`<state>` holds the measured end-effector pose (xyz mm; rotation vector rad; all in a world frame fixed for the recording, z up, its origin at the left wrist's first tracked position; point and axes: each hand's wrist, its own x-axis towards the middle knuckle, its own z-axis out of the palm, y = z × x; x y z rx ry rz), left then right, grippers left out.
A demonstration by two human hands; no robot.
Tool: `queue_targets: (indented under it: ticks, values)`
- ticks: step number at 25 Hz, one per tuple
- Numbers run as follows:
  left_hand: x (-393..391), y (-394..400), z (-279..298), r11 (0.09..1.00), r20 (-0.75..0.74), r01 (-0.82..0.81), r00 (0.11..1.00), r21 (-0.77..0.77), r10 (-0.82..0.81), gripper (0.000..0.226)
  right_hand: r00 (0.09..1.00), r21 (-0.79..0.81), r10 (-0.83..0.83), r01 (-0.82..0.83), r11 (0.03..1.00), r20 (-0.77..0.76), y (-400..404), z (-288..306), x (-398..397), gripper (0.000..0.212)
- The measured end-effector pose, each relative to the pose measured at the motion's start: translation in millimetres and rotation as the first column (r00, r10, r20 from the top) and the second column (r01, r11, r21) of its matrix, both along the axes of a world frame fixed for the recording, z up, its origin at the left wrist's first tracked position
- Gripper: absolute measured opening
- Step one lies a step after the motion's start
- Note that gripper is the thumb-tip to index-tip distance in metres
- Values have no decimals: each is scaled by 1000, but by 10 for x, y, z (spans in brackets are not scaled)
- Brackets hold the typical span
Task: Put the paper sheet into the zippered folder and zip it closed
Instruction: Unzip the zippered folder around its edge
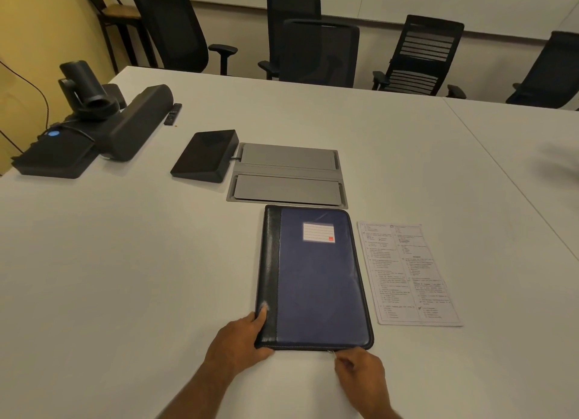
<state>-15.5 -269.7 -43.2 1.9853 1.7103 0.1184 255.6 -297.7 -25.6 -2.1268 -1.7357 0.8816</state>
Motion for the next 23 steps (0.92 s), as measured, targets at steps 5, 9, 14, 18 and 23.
queue_targets:
  ticks: [5, 9, 14, 18, 23]
  values:
    - [-20, 21, -14, 992, -122, 124, 985, 21, -120, 91, 999, -13, -51, 51, 999, -2, -12, -14, -79, 11]
    - [-11, 15, -52, 988, -188, 152, 971, 19, -145, 85, 996, -4, -91, 91, 996, -25, -30, -45, -178, 11]
    - [-11, 18, -87, 989, -196, 146, 971, 11, -141, 85, 996, -10, -85, 85, 996, -35, -42, -68, -189, 16]
    - [-10, 20, -97, 989, -199, 145, 970, 11, -140, 84, 996, -4, -82, 82, 997, -40, -35, -72, -184, 14]
    - [-23, 26, -119, 988, -208, 155, 967, 9, -150, 84, 992, 15, -127, 127, 992, -15, -24, -54, -94, 9]
